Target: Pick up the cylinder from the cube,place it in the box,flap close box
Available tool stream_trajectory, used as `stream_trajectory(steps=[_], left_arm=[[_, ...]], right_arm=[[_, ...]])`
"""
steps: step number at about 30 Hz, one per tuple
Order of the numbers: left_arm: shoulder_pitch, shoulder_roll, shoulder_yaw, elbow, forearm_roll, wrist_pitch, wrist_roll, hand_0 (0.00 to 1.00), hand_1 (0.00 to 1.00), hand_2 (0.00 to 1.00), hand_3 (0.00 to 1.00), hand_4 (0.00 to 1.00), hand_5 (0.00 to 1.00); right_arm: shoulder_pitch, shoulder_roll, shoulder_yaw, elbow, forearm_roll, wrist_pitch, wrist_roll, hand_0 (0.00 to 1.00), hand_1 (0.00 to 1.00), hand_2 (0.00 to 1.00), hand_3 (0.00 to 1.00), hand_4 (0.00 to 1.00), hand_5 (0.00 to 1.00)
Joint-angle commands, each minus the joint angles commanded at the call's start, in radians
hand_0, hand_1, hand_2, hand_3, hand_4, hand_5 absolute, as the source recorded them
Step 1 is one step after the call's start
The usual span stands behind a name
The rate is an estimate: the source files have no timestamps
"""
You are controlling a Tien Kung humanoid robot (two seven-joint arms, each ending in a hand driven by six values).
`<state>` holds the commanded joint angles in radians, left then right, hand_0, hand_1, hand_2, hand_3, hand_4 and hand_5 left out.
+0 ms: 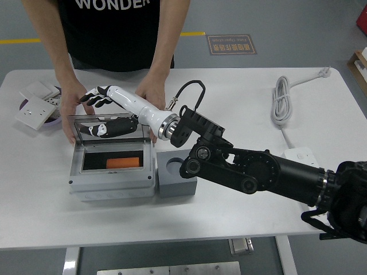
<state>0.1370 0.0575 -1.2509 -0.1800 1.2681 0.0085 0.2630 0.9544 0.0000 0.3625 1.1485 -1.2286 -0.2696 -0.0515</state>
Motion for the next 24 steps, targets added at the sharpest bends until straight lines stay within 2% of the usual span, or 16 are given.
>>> stream_trajectory(steps=[4, 7, 13, 19, 24], left_arm=[[-0.002, 0.000, 0.002, 0.000, 0.000, 0.000, -0.001, 0.923, 0.852, 0.854, 0.951, 0.002, 0.002], [-0.003, 0.000, 0.002, 0.000, 0.000, 0.000, -0.001, 0.923, 0.852, 0.854, 0.951, 0.002, 0.002], [0.000, -0.001, 0.000, 0.000, 0.001, 0.000, -0.002, 0.923, 0.852, 0.854, 0.951, 0.002, 0.002], [0.003, -0.001, 0.000, 0.000, -0.002, 0.001, -0.003, 0.923, 0.852, 0.854, 0.951, 0.002, 0.002], [0.002, 0.000, 0.006, 0.000, -0.011, 0.002, -0.005, 0.923, 0.852, 0.854, 0.951, 0.002, 0.002]], right_arm=[[0.006, 0.000, -0.015, -0.043, 0.015, 0.000, 0.002, 0.825, 0.721, 0.729, 0.756, 0.831, 0.307], [-0.001, 0.000, -0.037, -0.038, 0.013, -0.003, -0.001, 0.825, 0.721, 0.729, 0.756, 0.831, 0.307], [-0.019, -0.008, -0.079, 0.039, -0.014, -0.009, -0.021, 0.823, 0.721, 0.728, 0.755, 0.833, 0.310], [-0.031, -0.057, -0.108, 0.142, -0.039, -0.015, -0.041, 0.820, 0.723, 0.726, 0.752, 0.831, 0.312], [-0.037, -0.091, -0.141, 0.196, -0.047, -0.018, -0.058, 0.815, 0.720, 0.727, 0.752, 0.828, 0.315]])
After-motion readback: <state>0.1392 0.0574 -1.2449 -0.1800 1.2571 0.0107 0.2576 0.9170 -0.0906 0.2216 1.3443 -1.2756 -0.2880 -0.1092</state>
